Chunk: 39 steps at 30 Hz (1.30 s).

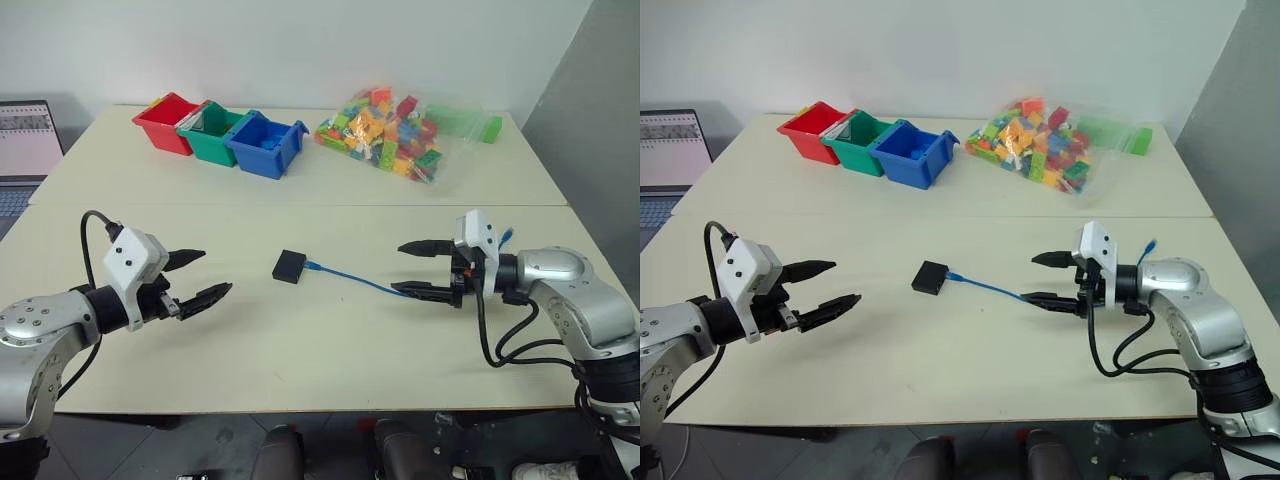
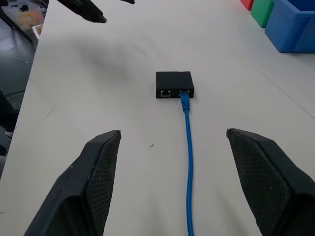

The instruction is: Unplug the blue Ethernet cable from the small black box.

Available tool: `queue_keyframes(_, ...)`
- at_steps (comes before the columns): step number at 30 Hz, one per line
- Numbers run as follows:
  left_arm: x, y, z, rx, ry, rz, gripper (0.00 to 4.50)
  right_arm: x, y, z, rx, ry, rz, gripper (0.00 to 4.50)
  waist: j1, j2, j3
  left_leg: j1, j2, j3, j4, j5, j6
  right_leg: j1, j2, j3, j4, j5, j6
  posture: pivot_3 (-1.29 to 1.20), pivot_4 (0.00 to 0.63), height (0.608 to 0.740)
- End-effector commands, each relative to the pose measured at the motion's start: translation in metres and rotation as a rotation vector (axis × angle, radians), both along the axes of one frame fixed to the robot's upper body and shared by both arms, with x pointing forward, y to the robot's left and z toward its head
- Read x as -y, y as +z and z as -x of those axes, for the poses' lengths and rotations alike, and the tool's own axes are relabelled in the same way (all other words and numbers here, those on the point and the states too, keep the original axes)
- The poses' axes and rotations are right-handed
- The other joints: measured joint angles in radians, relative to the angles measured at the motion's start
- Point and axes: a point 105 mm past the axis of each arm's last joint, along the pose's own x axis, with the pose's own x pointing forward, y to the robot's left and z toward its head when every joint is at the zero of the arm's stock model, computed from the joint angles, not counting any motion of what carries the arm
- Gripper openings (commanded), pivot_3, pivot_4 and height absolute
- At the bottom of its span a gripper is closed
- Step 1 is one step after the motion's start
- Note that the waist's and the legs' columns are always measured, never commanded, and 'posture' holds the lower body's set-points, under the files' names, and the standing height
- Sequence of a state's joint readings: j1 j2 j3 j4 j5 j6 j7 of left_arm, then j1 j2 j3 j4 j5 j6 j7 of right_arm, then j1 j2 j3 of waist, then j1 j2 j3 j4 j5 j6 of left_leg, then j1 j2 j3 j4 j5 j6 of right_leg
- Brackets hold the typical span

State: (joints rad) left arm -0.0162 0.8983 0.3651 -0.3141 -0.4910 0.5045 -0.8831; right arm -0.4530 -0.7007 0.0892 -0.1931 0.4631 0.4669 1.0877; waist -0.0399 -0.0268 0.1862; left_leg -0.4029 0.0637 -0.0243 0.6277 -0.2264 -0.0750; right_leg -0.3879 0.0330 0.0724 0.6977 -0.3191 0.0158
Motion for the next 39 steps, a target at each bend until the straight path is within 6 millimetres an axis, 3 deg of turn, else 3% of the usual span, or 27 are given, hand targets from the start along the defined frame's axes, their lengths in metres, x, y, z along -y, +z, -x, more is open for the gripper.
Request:
queue_keyframes(1, 0.002, 0.013, -0.001, 0.062, -0.01, -0.018, 4.11, 0.002, 0.015, 0.001, 0.055, 0.015, -0.008, 3.63, 0.0, 0.0, 0.0, 0.0, 0.0, 0.0, 0.0, 0.0, 0.0, 0.0, 0.0, 0.0, 0.0, 0.0, 0.0, 0.0, 0.15, 0.74)
queue_keyframes(14, 0.008, 0.006, 0.005, 0.043, -0.032, -0.039, 4.11, -0.008, 0.003, -0.006, 0.064, 0.015, -0.003, 3.63, 0.0, 0.0, 0.0, 0.0, 0.0, 0.0, 0.0, 0.0, 0.0, 0.0, 0.0, 0.0, 0.0, 0.0, 0.0, 0.0, 0.15, 0.74)
queue_keyframes(20, 0.009, -0.001, 0.006, 0.029, -0.044, -0.073, 4.11, -0.04, -0.008, -0.035, 0.141, -0.087, -0.042, 3.63, -0.01, 0.0, 0.0, 0.001, 0.001, 0.0, 0.0, 0.0, 0.0, 0.0, 0.0, 0.0, 0.001, 0.0, 0.0, 0.0, 0.15, 0.74)
queue_keyframes(30, 0.005, -0.022, 0.022, -0.111, -0.151, -0.052, 4.11, -0.097, -0.063, -0.057, 0.042, -0.125, 0.036, 3.63, -0.014, 0.0, 0.0, 0.0, 0.0, 0.0, 0.0, 0.0, 0.0, -0.001, 0.0, 0.0, 0.002, 0.003, -0.005, 0.0, 0.15, 0.74)
queue_keyframes(39, 0.0, -0.023, 0.023, -0.121, -0.154, -0.064, 4.11, -0.131, -0.078, -0.075, 0.043, -0.142, 0.072, 3.63, -0.016, 0.0, 0.0, 0.0, 0.0, 0.0, 0.0, 0.0, 0.0, -0.001, 0.0, 0.0, 0.002, 0.003, -0.005, 0.0, 0.15, 0.74)
